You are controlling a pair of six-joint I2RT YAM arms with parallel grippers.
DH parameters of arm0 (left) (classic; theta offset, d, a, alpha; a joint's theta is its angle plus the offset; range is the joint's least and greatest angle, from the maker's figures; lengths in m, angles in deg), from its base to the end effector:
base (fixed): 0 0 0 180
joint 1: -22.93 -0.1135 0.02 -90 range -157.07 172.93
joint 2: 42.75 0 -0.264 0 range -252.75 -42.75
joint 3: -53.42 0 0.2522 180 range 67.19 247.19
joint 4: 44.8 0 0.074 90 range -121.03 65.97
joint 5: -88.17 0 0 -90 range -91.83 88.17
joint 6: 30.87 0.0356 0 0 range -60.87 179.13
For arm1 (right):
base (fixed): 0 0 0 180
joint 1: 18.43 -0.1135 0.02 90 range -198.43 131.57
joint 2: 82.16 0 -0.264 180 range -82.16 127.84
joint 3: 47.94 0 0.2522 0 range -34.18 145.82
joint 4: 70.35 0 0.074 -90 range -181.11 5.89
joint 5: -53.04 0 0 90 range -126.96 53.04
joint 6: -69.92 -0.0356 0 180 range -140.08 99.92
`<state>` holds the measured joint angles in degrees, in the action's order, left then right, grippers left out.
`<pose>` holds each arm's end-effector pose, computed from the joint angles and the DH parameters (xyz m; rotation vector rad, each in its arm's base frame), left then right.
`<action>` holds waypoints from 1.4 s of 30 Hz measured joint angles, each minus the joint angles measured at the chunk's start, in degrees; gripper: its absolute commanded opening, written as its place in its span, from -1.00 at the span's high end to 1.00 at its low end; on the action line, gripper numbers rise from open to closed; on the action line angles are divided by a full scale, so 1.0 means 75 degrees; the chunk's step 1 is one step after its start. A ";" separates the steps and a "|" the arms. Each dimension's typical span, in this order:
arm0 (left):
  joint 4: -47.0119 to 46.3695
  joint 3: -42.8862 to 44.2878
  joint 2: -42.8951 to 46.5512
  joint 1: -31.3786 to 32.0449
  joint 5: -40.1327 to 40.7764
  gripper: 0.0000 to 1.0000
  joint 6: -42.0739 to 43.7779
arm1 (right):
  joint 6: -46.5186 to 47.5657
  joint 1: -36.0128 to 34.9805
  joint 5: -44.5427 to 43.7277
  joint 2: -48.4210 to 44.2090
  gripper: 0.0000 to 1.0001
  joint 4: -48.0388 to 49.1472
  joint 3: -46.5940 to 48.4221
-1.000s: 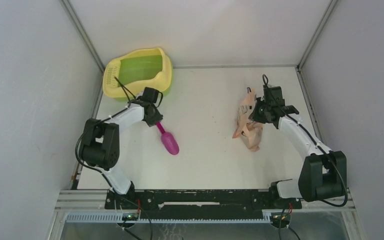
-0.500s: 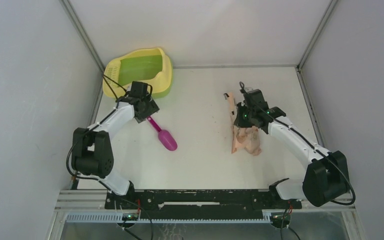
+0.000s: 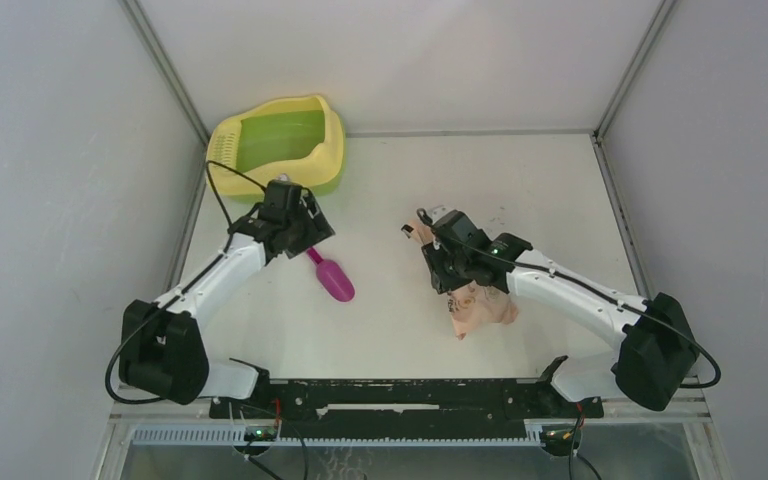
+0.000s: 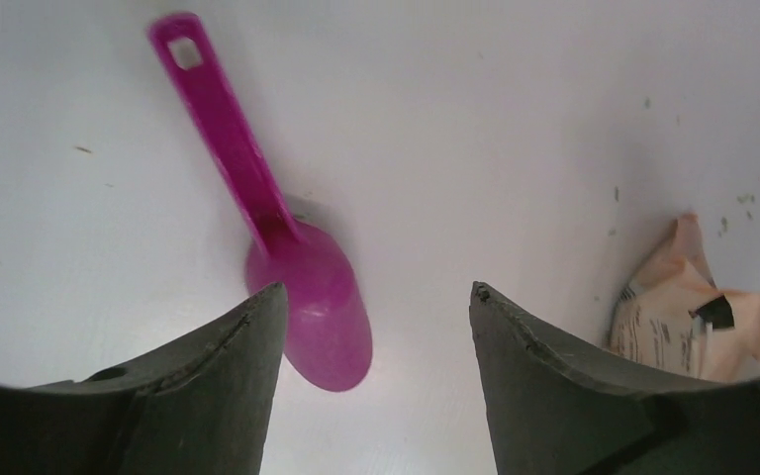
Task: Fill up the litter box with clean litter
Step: Place the cat litter bag at the center of the board, then remove the clamp from the cat litter bag.
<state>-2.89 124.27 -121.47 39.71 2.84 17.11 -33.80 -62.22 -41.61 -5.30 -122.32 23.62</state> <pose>0.2774 -0.0806 0.2543 -0.5753 2.4007 -0.3560 0.1971 0.1850 0.2552 -0.6419 2.5088 0.2736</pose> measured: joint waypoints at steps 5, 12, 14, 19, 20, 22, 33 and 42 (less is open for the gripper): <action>-0.0259 -0.0466 0.0329 0.0627 -0.0335 -0.45 -0.0052 | -0.0125 -0.0140 0.0149 -0.0020 -0.16 -0.0137 0.0087; -0.0463 -0.0761 0.0574 0.0810 -0.0472 -0.45 -0.0140 | -0.0271 -0.0160 -0.0160 -0.0221 -0.16 -0.0370 0.0414; -0.0481 -0.0769 0.0574 0.0813 -0.0478 -0.45 -0.0149 | -0.0277 -0.0216 -0.0408 -0.0216 -0.17 -0.0388 0.0565; -0.0551 -0.0769 0.0574 0.0860 -0.0498 -0.48 -0.0216 | -0.0277 -0.0481 -0.0953 -0.0009 -0.17 -0.0498 0.1017; -0.0595 -0.0769 0.0568 0.0889 -0.0533 -0.50 -0.0230 | -0.0277 -0.0530 -0.1035 0.0073 -0.17 -0.0525 0.1119; -0.0717 -0.0769 0.0527 0.0953 -0.0612 -0.53 -0.0291 | -0.0274 -0.0638 -0.1207 0.0280 -0.18 -0.0580 0.1335; -0.1466 -0.0766 -0.0510 0.1521 -0.0962 -0.54 -0.0831 | -0.0271 -0.1011 -0.2098 0.1285 0.16 -0.1070 0.2366; -0.1900 -0.0743 -0.1090 0.1950 -0.1163 -0.54 -0.1212 | -0.0370 -0.1014 -0.2672 0.1676 0.42 -0.1478 0.2463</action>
<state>-17.14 118.69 -129.65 54.33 -5.88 8.02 -36.58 -69.83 -61.65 7.26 -133.41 42.09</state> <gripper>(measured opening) 0.769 0.360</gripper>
